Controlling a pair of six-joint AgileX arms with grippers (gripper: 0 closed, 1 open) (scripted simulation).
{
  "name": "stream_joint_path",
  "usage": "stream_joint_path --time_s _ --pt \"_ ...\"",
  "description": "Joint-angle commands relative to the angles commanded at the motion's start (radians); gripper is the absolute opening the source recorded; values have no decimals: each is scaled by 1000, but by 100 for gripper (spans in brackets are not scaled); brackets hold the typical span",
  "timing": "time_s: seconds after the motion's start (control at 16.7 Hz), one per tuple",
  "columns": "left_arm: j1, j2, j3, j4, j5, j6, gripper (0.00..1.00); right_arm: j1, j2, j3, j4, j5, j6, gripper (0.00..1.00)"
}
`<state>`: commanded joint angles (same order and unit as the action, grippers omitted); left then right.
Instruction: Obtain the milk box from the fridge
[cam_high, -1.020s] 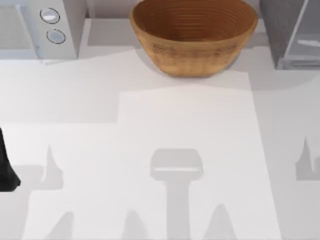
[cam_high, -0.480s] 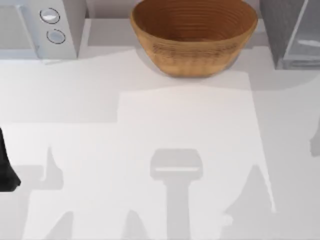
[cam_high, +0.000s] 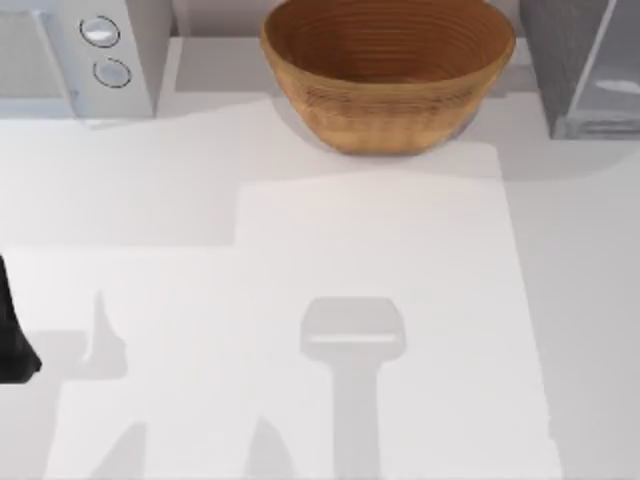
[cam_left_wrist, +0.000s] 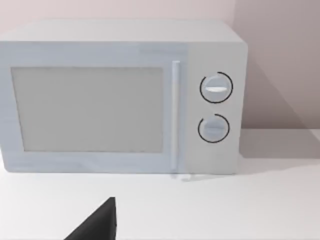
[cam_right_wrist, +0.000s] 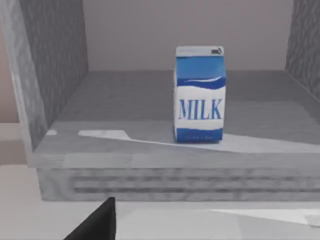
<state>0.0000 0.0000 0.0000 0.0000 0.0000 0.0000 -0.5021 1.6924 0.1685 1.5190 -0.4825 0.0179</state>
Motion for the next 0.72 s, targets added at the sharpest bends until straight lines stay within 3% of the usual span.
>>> stream_joint_path --time_s 0.24,0.72 --pt "0 0 0 0 0 0 100 -31 101 16 99 -32 0 100" --pt "0 0 0 0 0 0 100 -4 158 83 81 0 -2 100"
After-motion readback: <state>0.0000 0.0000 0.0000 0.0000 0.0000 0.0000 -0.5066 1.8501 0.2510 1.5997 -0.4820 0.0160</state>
